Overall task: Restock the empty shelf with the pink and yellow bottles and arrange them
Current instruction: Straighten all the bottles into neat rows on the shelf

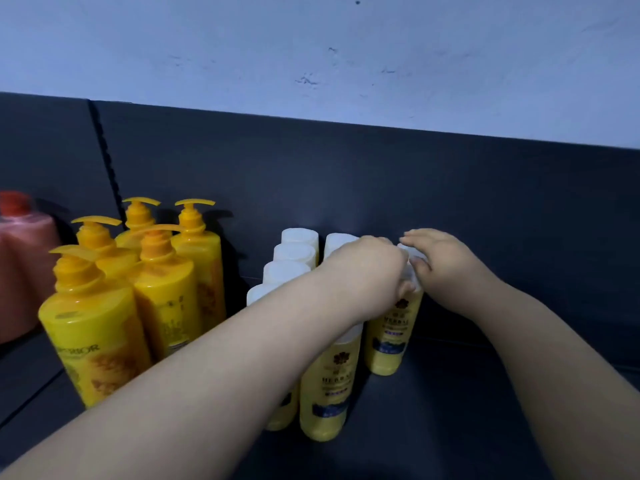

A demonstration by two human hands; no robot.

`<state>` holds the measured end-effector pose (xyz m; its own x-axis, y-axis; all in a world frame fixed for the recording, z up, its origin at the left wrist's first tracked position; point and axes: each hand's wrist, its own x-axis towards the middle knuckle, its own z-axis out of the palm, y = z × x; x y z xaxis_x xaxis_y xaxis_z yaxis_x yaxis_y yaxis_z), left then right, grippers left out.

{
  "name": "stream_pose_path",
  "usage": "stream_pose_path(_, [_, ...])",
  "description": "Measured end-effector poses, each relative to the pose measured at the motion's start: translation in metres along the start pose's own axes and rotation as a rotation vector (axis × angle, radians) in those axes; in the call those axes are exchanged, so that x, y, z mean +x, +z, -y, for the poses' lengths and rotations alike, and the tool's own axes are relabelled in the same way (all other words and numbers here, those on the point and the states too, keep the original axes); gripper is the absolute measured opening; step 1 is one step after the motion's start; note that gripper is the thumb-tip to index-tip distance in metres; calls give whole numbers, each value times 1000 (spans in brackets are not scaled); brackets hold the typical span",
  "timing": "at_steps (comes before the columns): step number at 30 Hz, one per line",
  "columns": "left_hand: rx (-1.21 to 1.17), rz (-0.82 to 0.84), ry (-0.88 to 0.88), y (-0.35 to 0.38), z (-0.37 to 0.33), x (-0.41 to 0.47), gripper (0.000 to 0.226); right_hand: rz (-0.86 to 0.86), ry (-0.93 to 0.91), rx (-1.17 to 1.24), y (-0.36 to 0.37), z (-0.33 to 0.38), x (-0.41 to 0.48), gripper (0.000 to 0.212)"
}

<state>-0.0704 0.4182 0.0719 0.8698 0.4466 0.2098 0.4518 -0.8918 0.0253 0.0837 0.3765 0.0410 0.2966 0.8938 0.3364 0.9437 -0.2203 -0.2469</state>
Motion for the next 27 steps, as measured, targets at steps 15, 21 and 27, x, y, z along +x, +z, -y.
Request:
stream_pose_path(15, [-123, 246, -178, 23, -6, 76, 69, 342, 57, -105, -5, -31, 32, 52])
stream_pose_path(21, [-95, 269, -165, 29, -7, 84, 75, 240, 28, -206, 3, -41, 44, 45])
stream_pose_path(27, [-30, 260, -15, 21, -12, 69, 65, 290, 136, -211, 7, -46, 43, 49])
